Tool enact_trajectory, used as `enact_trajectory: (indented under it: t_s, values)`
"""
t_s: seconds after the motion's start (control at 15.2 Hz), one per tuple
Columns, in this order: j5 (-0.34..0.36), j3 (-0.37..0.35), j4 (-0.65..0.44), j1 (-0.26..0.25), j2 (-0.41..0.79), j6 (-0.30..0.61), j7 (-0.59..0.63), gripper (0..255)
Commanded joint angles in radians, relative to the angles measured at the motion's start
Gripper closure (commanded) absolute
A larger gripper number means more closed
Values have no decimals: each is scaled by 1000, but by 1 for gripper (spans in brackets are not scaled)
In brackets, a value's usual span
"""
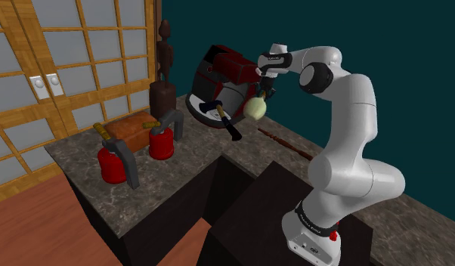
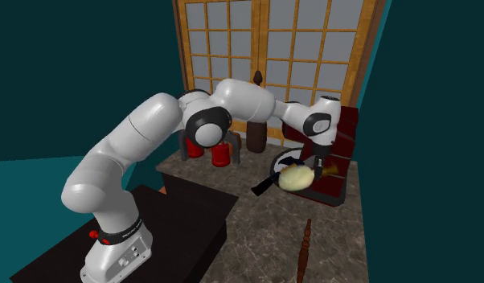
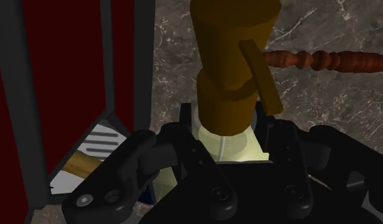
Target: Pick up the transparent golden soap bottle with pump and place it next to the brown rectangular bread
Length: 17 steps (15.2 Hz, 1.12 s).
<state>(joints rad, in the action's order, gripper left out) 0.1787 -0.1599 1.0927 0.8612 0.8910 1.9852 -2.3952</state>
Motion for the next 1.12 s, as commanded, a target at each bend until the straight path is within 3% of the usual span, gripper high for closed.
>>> enact_trajectory:
  t_s: [0.0,0.13,0.53,1.06]
  values:
    - [-2,-1,-7,2,-14,-20,-4,255]
    - [-3,-2,-14,2,-21,-35,-5,255]
    - [-1,-25,349,-35,-230,112,98,255]
    - [0,-63,653,-107,-414,225,240,255]
